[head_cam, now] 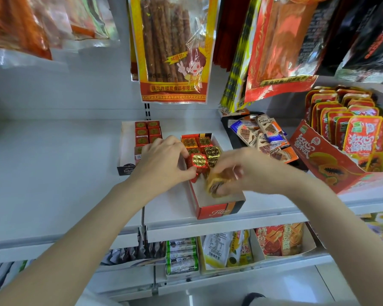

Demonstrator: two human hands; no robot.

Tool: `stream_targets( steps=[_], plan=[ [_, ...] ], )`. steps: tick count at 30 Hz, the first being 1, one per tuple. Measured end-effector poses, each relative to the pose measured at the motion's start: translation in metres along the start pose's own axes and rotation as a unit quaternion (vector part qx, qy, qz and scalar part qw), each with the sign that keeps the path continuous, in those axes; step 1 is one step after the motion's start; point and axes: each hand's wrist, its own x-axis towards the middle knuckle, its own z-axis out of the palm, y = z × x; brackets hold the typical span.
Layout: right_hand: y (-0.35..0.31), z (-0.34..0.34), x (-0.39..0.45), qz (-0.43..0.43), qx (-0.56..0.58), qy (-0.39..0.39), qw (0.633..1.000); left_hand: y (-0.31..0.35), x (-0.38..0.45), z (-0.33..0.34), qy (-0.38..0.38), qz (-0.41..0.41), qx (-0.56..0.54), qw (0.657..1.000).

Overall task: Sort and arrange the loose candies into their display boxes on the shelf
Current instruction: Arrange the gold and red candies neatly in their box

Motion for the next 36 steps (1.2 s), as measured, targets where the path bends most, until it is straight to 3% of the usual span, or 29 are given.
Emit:
stream_targets(
  steps=[2,4,8,13,16,23,28,36],
  plan=[
    [0.009,-0.01,-0.005,0.015,-0.025,0.069,0.997,0.0,0.0,0.0,-0.004,0.001,0.003,1.0],
    [0.015,-0.004,-0.005,0.009,-0.086,0.09,0.992,0.001,0.0,-0.001,-0.006,0.002,0.005,1.0],
    [0.016,0.023,-0.007,-0.029,-0.137,0.07,0.988,0.001,0.0,0.0,-0.007,0.001,0.003,1.0],
    [0.01,0.015,-0.01,0.0,-0.171,0.054,0.984,0.001,0.0,0.0,-0.004,0.003,0.004,1.0],
    [0.009,0.01,-0.011,0.012,-0.161,0.027,0.987,0.0,-0.001,0.0,-0.004,0.003,0.004,1.0],
    [0.011,0.015,-0.005,0.013,-0.137,0.052,0.989,0.002,-0.001,-0.001,-0.001,0.002,0.001,1.0],
    [0.008,0.009,0.004,0.013,-0.072,0.149,0.986,0.0,-0.004,-0.002,-0.006,0.014,-0.016,1.0],
    [0.009,0.005,0.027,0.02,-0.031,0.156,0.987,-0.005,-0.004,-0.003,-0.016,0.006,-0.026,0.999]
  ],
)
